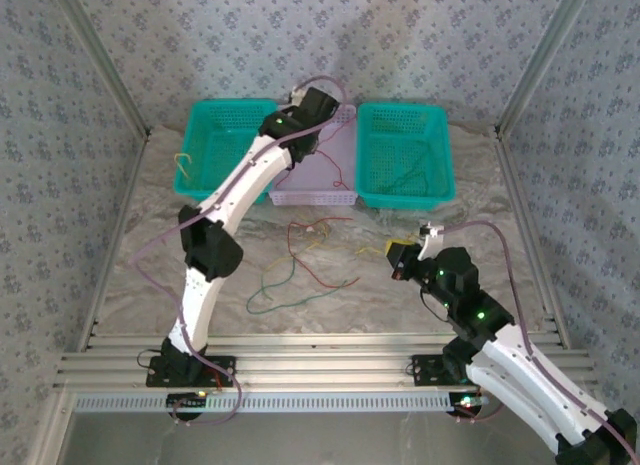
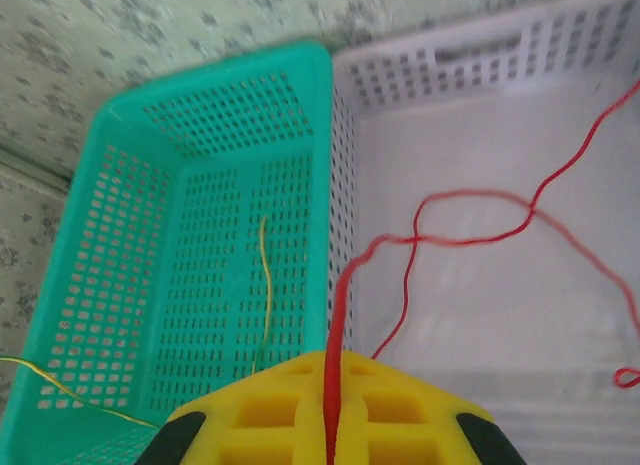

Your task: Untangle the cables

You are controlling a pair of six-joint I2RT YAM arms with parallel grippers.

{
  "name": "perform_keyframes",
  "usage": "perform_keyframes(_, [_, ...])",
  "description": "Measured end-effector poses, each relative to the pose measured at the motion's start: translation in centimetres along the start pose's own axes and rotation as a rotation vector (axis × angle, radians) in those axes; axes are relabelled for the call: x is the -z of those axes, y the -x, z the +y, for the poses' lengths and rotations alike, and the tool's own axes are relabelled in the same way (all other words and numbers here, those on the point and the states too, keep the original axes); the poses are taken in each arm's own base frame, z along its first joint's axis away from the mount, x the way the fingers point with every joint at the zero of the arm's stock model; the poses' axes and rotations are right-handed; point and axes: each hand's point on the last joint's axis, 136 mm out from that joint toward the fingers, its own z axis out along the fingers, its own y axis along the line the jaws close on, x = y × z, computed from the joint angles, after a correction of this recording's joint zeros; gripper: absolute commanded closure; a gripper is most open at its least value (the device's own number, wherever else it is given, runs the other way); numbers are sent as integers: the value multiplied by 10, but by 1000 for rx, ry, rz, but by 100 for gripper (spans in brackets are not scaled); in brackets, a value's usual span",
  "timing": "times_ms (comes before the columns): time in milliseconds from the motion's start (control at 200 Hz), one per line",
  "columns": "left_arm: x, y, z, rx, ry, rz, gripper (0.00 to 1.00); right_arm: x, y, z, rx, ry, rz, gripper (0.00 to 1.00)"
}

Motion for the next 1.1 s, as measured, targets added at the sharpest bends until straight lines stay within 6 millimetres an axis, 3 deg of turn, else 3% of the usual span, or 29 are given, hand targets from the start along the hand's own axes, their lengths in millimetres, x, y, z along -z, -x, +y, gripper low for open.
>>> perform_keyframes(130, [-24, -22, -10, -43, 20, 69, 100, 7, 9, 8, 2, 25, -22, 100])
perform_keyframes(400, [-58, -46, -14, -32, 38, 150, 100, 12, 17, 16, 4, 42, -28, 100])
perform_keyframes(600, [-89, -78, -41, -52, 7, 236, 100, 11, 16, 18, 3, 50, -19, 100])
perform_keyframes(715, [-104, -99, -57, -60, -28, 291, 81, 11, 19, 20, 3, 55, -20, 100])
perform_keyframes(844, [-107, -112, -67, -62, -69, 338, 60, 13, 25, 24, 4, 62, -31, 100])
perform_keyframes(1099, [-93, -94, -73, -14, -140, 319, 30, 12, 32, 28, 3, 65, -36, 100])
